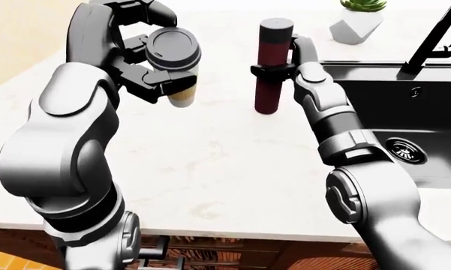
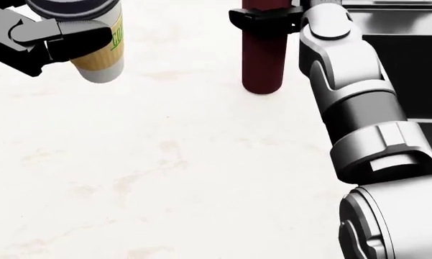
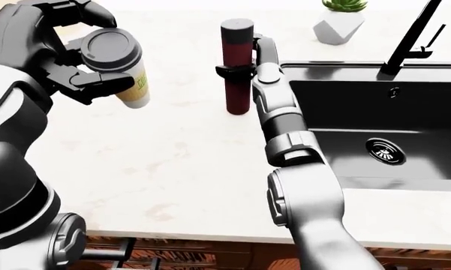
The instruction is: Move the drinks to the dining counter.
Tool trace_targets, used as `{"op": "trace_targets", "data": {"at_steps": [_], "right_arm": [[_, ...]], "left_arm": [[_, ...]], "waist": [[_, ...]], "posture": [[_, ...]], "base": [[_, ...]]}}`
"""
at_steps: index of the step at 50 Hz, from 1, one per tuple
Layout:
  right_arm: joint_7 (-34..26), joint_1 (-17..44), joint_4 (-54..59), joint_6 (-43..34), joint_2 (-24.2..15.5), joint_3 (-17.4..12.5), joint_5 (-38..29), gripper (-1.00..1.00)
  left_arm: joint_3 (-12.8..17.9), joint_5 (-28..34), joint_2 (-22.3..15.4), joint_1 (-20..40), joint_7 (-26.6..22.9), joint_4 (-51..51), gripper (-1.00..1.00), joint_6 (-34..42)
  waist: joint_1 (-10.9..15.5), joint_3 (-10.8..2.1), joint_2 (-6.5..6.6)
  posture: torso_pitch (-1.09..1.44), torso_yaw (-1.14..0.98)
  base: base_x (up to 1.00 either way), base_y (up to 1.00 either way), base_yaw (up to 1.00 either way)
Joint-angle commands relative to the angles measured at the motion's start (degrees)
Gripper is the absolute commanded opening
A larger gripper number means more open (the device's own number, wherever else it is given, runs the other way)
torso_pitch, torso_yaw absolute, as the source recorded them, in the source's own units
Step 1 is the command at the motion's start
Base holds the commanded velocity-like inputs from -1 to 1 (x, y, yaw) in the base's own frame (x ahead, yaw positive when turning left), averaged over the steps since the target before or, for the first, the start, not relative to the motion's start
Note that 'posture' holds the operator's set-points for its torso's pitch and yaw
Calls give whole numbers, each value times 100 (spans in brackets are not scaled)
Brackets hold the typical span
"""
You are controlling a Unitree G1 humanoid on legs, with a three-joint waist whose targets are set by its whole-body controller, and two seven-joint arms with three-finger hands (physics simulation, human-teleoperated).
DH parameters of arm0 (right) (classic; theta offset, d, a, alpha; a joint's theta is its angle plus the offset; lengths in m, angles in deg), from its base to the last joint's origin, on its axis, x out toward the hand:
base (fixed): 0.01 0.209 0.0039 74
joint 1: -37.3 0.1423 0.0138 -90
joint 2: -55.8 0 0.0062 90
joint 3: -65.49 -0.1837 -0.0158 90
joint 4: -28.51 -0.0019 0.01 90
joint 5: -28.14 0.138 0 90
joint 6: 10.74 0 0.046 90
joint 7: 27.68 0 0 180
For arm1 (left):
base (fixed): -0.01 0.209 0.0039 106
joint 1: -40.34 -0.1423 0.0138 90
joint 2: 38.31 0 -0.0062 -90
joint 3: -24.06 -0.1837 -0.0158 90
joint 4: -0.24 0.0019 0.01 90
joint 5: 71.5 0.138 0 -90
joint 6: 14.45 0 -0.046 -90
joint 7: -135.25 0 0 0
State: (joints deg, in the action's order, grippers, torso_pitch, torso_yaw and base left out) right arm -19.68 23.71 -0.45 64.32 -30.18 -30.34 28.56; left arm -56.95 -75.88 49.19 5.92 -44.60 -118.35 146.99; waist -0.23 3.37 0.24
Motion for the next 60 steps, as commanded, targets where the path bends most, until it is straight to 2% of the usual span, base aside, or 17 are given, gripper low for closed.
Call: {"op": "trace_targets", "data": {"at_steps": [1,4,9,11,16,19,27,28,37,39,41,47,54,60], "right_arm": [[35,269,-277,260,-79,-8,-50,-17],[16,246,-274,271,-81,-12,-54,-16],[0,203,-281,279,-68,-14,-56,4],[-20,208,-277,281,-73,-10,-61,20],[-25,197,-251,306,-76,-15,-68,22],[-30,193,-237,319,-85,-14,-79,55],[-31,150,-283,302,-96,-19,-88,68],[-42,147,-243,342,-101,-22,-90,84],[-55,145,-289,290,-128,-23,-102,84],[-71,143,-291,290,-139,-21,-107,87],[-95,132,-299,279,-160,-25,-110,100],[-182,39,-443,219,-238,-28,-127,100],[-400,-399,-1463,-270,-290,0,-133,100],[-705,-1036,-2831,-919,-477,-70,-40,100]], "left_arm": [[46,26,-54,176,22,-107,-100,-175],[53,27,-63,186,22,-104,-100,-164],[47,26,-62,176,21,-117,-100,-161],[45,28,-60,172,21,-103,-100,-177],[49,29,-69,180,17,-116,-100,-156],[53,30,-73,173,14,-118,-100,-155],[64,29,-87,141,4,-122,-100,-176],[60,31,-87,154,6,-116,-100,-170],[49,42,-81,156,1,-112,-100,-171],[58,43,-87,162,-3,-109,-100,-170],[51,42,-85,176,-3,-119,-100,-152],[46,51,-78,185,2,-111,-100,-146],[-98,141,35,219,48,66,-100,-281],[-400,432,146,417,-35,648,-100,-603]], "waist": [[0,-190,8],[0,-191,7],[1,-191,7],[1,-194,7],[3,-199,8],[4,-201,6],[5,-206,7],[5,-208,7],[8,-215,3],[7,-216,2],[6,-215,0],[10,-215,-8],[27,-211,-32],[58,-203,-77]], "posture": [[0,0],[0,0],[0,0],[0,0],[0,0],[0,0],[0,0],[0,0],[0,0],[0,0],[0,0],[0,0],[0,0],[0,0]], "base": [[0,0,0],[0,0,0],[0,0,0],[0,0,0],[0,0,0],[0,0,0],[0,0,0],[0,0,0],[0,0,0],[0,0,0],[0,0,0],[0,0,0],[0,0,0],[0,0,0]]}}
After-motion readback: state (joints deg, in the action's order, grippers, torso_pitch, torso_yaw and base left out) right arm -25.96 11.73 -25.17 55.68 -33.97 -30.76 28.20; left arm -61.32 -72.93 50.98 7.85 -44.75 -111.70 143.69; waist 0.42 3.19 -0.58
